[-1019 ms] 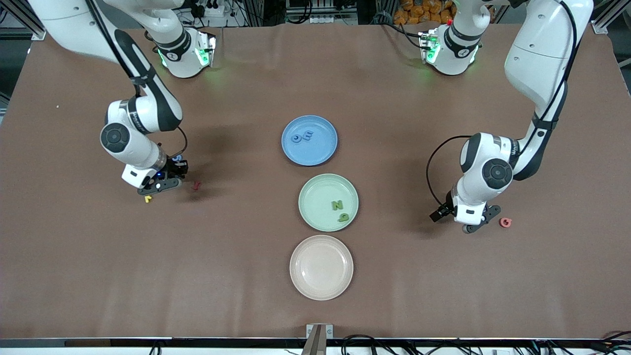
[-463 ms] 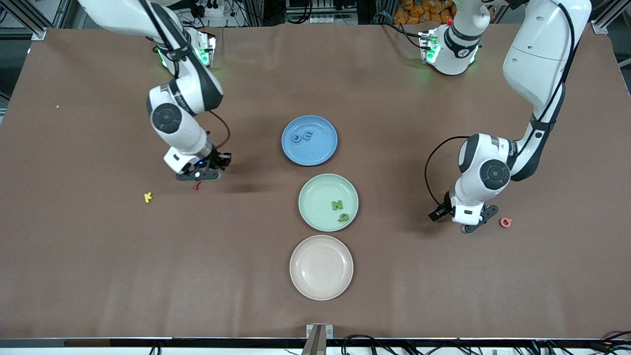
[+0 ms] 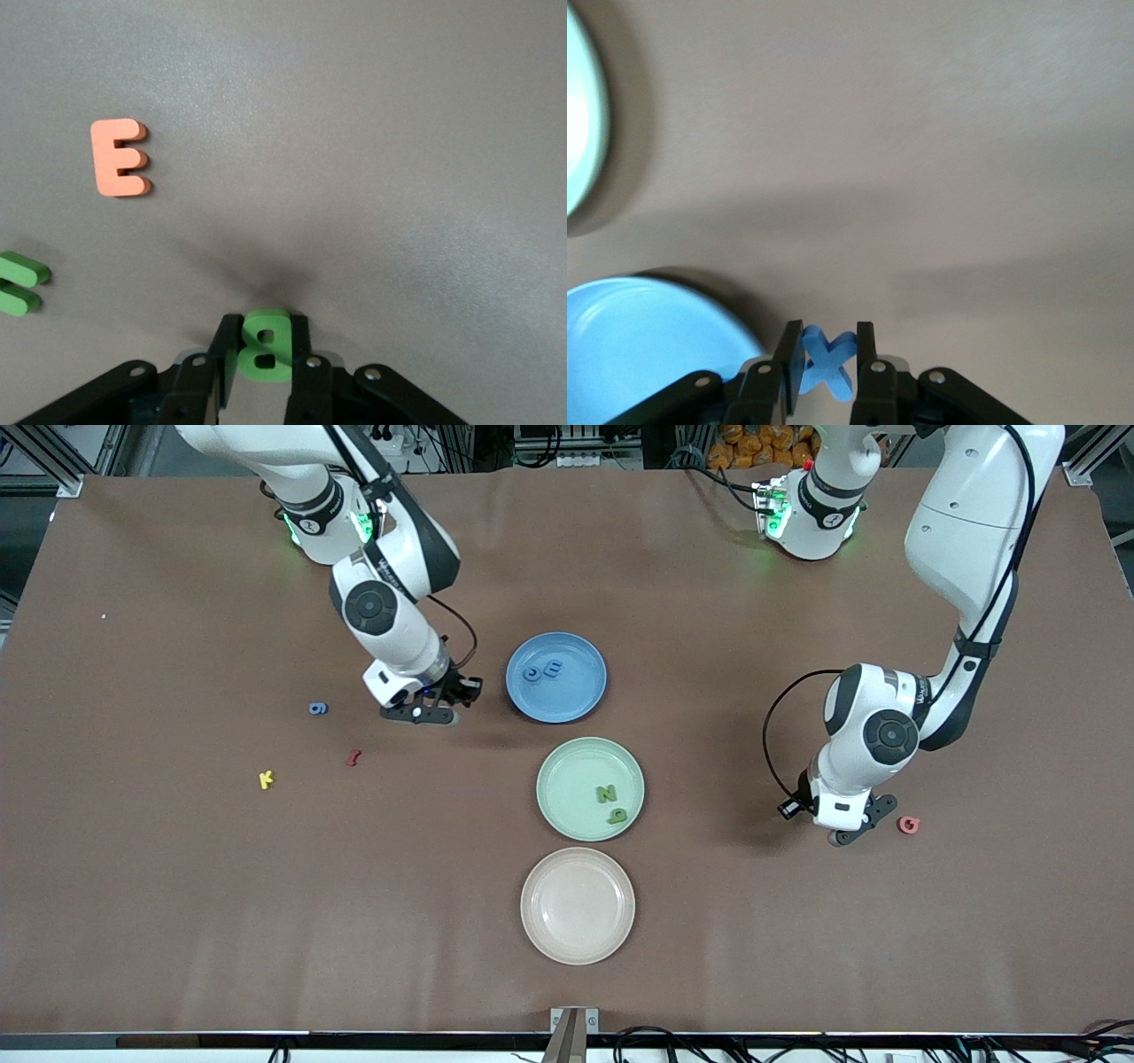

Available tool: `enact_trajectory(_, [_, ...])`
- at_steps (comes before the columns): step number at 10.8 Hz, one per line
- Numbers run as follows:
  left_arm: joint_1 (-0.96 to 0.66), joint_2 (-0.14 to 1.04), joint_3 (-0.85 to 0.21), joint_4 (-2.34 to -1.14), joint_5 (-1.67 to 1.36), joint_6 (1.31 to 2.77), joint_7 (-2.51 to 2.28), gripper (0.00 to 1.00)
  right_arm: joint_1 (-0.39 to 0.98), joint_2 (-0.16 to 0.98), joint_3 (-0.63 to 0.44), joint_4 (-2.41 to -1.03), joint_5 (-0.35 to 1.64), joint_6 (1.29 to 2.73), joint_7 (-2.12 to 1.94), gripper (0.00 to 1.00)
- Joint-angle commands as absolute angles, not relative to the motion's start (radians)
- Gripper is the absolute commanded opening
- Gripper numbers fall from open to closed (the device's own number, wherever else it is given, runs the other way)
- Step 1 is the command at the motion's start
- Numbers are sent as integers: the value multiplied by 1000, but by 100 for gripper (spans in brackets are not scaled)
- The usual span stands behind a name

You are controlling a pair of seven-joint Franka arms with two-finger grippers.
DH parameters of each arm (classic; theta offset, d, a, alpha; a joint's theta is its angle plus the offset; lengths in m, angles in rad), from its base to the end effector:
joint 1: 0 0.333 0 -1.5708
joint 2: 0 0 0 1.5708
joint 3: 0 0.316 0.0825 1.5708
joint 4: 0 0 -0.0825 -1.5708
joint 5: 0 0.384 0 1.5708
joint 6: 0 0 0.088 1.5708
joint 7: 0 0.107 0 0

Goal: Sort letters by color into matching plates
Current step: 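Place the blue x on the blue plate while the left gripper places green B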

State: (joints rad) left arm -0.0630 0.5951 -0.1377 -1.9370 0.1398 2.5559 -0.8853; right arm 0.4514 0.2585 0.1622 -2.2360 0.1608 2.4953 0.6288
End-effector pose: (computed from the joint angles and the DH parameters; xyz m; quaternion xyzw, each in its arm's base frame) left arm 0.6118 -0.1237 0.1792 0.9561 0.2925 0.0145 0.0074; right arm 0.4469 0.3140 0.2556 -0.9948 0.0742 0.0395 0.0567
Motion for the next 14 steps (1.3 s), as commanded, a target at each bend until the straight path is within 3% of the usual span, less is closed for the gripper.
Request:
enact_trajectory(1, [-78, 600, -140, -1889, 132, 2554, -904, 0, 518, 333, 192, -2131, 245, 2484, 762, 0])
enact_trajectory(8, [-129, 650, -302, -1685, 117, 2571, -1020, 0, 637, 495, 195, -1988, 259, 2597, 922, 0])
enact_trajectory(9, [-158, 682, -325, -1633, 117, 2591, -1025, 0, 635, 494, 195, -1990, 259, 2597, 922, 39])
enact_trajectory(10, [-199, 693, -327, -1617, 117, 2611, -1026, 0, 632, 492, 195, -1991, 259, 2589, 922, 60])
enact_trajectory(12, [-277, 699, -325, -1617, 112, 2614, -1048, 0, 615, 457, 195, -2000, 259, 2563, 916, 61])
enact_trajectory(14, [-336, 701, -318, -1611, 120, 2620, -1107, 0, 546, 355, 195, -2040, 256, 2432, 852, 61])
